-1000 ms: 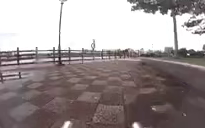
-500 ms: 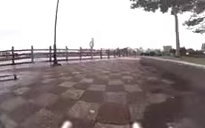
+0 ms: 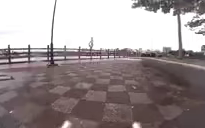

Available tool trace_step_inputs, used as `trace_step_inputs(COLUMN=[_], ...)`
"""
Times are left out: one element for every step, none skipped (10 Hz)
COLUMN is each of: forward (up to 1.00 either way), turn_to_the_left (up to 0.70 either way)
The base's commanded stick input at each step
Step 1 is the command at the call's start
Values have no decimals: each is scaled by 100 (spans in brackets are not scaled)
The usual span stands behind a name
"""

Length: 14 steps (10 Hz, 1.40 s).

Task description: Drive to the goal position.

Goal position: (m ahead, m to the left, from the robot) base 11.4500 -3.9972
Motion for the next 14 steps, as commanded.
trace_step_inputs(forward=[70, 70, 70, 70, 70, 70, 70, 70, 70, 70, 70, 70, 70, 70], turn_to_the_left=[-35, -35, -21, 0, 0, 0, 0, 0, 0, 0, 0, 1, -20, -35])
